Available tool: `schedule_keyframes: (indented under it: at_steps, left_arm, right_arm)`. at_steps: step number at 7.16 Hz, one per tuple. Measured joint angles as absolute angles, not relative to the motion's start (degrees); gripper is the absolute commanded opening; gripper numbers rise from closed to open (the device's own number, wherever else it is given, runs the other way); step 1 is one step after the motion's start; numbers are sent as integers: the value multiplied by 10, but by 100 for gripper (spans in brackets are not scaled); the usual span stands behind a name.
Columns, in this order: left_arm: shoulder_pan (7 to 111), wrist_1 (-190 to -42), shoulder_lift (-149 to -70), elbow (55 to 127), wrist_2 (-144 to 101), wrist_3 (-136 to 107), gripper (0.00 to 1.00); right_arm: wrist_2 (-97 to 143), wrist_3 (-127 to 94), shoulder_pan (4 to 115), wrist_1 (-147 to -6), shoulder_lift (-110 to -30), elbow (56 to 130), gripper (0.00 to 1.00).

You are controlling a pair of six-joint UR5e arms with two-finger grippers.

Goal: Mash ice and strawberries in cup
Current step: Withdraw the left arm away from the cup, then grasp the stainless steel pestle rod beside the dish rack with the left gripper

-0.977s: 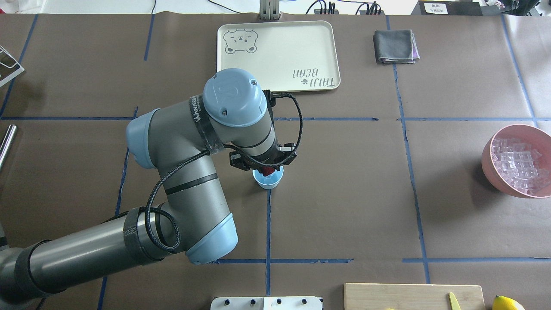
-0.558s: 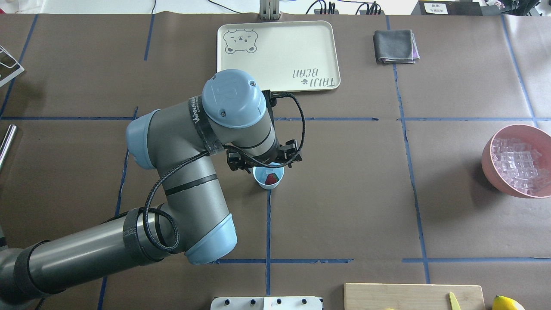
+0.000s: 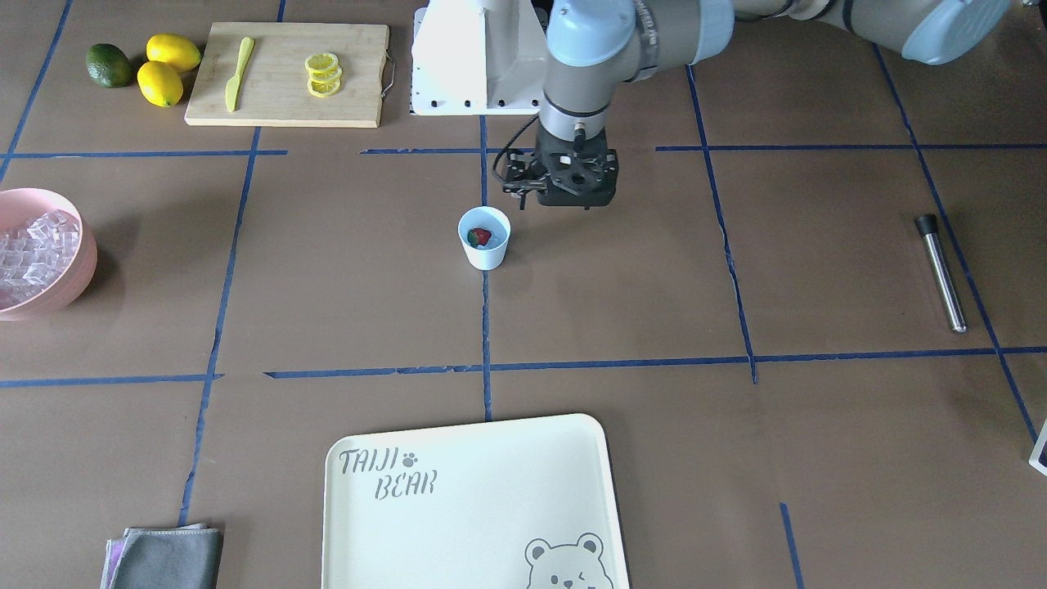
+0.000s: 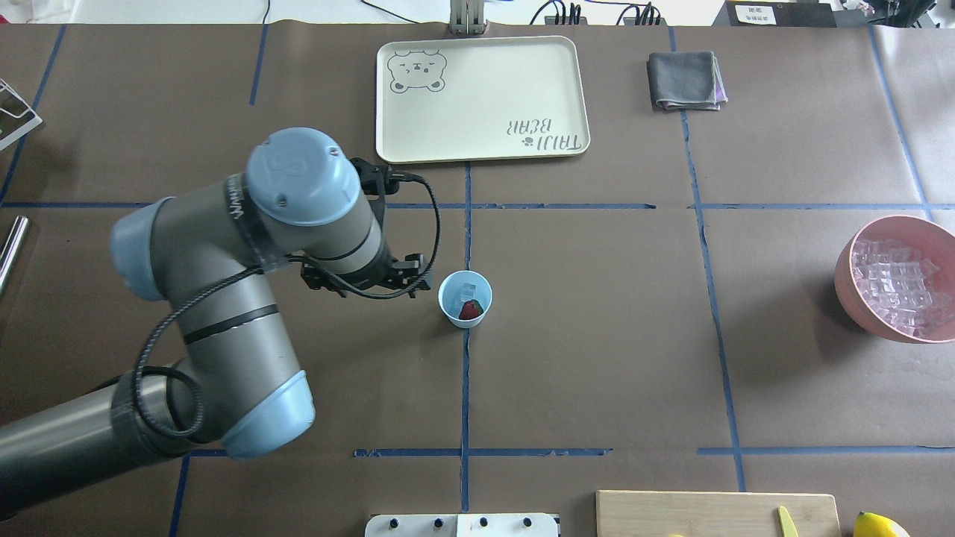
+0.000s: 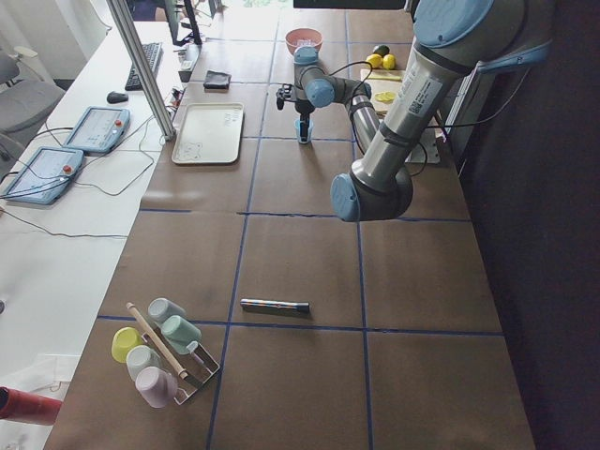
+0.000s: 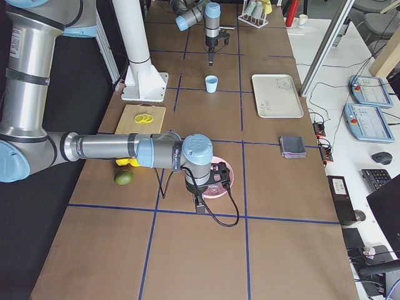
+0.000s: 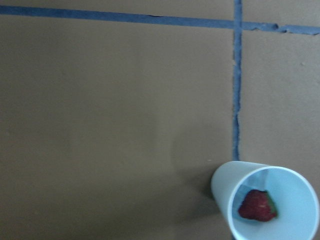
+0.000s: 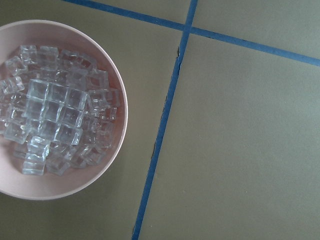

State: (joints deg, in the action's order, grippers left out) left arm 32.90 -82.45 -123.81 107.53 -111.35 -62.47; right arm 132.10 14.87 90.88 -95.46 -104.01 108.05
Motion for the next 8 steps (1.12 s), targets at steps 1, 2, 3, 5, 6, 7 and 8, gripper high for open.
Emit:
schedule_keyframes:
  at_steps: [1, 2, 3, 5, 6, 7, 8]
  left_arm:
    - [359, -824, -1180, 1114, -1117, -553, 100]
    - [399, -825, -1128, 1135, -1130, -480, 100]
    - [447, -827, -1083, 1144, -1160, -404, 100]
    - [573, -835, -992, 1146, -1243, -236, 100]
    - [649, -838, -945, 1140, -1283, -140, 100]
    - [710, -840, -905, 1127, -1310, -66, 100]
    - [746, -842, -873, 1109, -1323, -27, 100]
  right_arm:
    - [1321, 149, 909, -955, -1040, 1080, 99]
    - [1321, 149, 909, -955, -1040, 1080, 99]
    - [1321, 149, 909, -955, -1040, 1079, 99]
    - [1321, 149, 909, -955, -1040, 1077, 99]
    - [1321, 149, 909, -954, -1040, 1077, 99]
    - [1321, 149, 909, -955, -1040, 1077, 99]
    - [1321, 149, 909, -954, -1040, 1077, 99]
